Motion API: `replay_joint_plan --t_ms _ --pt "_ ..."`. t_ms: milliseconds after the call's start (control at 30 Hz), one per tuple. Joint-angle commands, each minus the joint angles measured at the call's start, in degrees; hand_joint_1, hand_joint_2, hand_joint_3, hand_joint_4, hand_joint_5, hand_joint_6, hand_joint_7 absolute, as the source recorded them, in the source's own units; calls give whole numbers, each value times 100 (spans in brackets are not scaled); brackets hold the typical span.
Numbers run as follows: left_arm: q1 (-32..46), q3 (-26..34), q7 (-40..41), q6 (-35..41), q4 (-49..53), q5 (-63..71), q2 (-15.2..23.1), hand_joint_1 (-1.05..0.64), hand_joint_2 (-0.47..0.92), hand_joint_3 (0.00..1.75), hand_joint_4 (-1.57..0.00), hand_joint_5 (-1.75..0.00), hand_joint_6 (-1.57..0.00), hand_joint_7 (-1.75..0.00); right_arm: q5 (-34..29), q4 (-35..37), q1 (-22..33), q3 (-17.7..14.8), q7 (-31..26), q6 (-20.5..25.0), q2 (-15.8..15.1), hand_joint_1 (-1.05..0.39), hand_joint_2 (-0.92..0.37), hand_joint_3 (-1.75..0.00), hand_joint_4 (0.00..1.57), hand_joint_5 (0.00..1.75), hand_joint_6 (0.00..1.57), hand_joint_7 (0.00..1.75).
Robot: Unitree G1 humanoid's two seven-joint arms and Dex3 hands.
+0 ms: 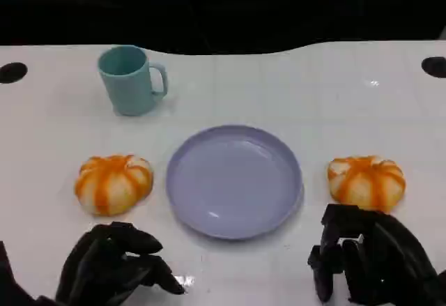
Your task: Grasp the bread from the table and place it into the plate.
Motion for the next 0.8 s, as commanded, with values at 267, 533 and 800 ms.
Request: replay_joint_plan --t_ms 267,533,800 --pt "18 32 109 -9 -34 1 82 -94 58 0 -157 -43 -157 -16 52 -24 -24 -55 15 66 -92 -84 -19 -144 115 138 105 117" --pt "17 37 124 -6 -29 -1 75 -94 59 0 -157 -43 -157 -16 21 -29 -20 -42 18 30 -98 -84 -20 -144 115 139 105 117" --pt "24 21 128 -51 -28 34 78 -94 59 1 -157 -43 -157 -16 14 -12 -26 -47 18 29 -106 -84 -20 -143 115 139 106 117"
